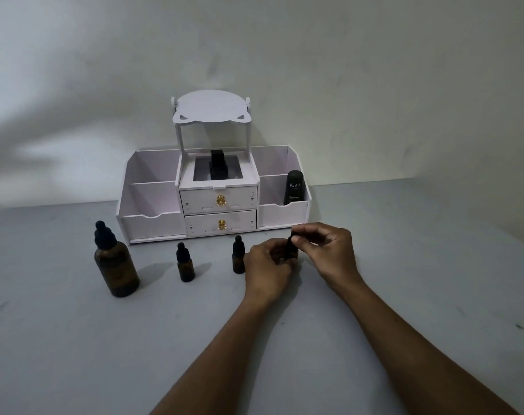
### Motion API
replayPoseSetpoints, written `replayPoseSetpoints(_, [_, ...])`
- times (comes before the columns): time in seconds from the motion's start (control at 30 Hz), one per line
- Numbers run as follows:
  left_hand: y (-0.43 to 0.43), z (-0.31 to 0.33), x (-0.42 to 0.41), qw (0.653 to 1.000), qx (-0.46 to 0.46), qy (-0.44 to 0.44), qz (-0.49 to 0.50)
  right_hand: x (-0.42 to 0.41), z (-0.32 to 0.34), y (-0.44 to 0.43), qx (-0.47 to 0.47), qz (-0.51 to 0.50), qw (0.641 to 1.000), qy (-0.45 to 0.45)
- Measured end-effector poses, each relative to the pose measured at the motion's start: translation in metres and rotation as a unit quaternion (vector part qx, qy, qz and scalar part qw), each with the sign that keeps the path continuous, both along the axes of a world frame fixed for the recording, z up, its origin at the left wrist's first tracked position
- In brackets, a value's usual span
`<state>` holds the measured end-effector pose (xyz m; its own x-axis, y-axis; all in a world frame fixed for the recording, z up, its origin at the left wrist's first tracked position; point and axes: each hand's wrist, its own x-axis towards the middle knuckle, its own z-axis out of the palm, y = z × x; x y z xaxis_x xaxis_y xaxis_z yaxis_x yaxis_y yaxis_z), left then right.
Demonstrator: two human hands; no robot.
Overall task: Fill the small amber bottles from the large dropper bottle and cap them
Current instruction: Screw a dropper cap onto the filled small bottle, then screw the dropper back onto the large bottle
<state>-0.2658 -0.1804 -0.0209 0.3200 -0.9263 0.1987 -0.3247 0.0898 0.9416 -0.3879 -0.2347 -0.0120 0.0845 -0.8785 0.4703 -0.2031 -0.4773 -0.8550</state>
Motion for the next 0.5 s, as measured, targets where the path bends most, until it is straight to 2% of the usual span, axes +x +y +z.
replayPoseSetpoints(0.27, [0.007,0.005,-0.003,1.000,0.015,0.012,-0.003,0.000,0.000,0.002,0.004,0.016,1.000,-0.003])
replayPoseSetpoints(0.43, [0.025,0.005,0.005,0.997,0.066,0.021,-0.027,-0.007,0.012,0.004,0.000,0.000,0.994,-0.111])
replayPoseSetpoints(0.5, [0.042,0.006,0.010,0.998,0.059,0.016,-0.034,-0.010,0.019,0.008,-0.014,-0.020,0.992,-0.121])
